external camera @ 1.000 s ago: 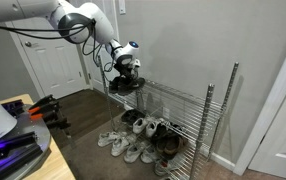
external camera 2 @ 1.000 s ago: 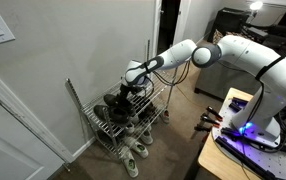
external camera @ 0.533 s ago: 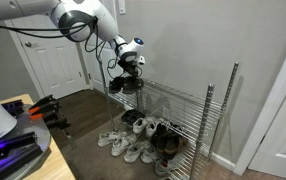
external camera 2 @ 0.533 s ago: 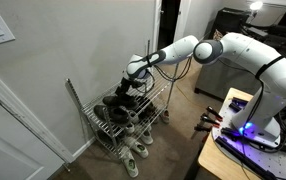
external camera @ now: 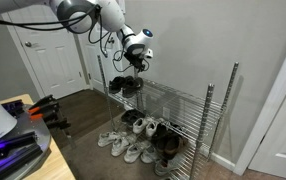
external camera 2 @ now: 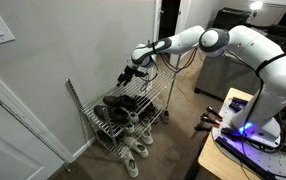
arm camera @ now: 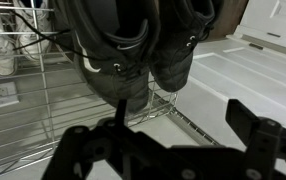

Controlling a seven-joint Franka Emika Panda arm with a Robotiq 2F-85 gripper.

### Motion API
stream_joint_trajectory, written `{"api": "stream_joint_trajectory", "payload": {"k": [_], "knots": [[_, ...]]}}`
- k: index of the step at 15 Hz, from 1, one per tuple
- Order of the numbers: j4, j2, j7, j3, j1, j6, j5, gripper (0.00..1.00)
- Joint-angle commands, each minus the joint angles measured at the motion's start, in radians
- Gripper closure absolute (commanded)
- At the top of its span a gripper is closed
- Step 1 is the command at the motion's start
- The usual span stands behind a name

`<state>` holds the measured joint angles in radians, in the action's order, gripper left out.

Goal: Move the black shoes on the top rack to the left

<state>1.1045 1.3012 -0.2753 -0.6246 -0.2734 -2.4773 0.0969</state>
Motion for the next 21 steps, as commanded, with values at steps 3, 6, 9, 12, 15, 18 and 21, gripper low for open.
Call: {"api": "stream_joint_trajectory", "payload": {"k": [3, 6, 9, 12, 15, 18, 21], "knots": [[0.144, -0.122, 0.011, 0.149, 0.022, -0.241, 0.045, 0.0], [0.196, -0.171, 0.071, 0.279, 0.071, -0.374, 0.032, 0.0], [0.256, -0.228, 0.199, 0.444, 0.143, -0.394, 0.018, 0.0], [0.335, -0.296, 0.287, 0.547, 0.194, -0.329, 0.014, 0.0], [0.398, -0.343, 0.319, 0.576, 0.217, -0.296, 0.016, 0.0], [0.429, -0.37, 0.32, 0.568, 0.214, -0.254, 0.022, 0.0], [0.358, -0.315, 0.304, 0.564, 0.212, -0.259, 0.016, 0.0]]}}
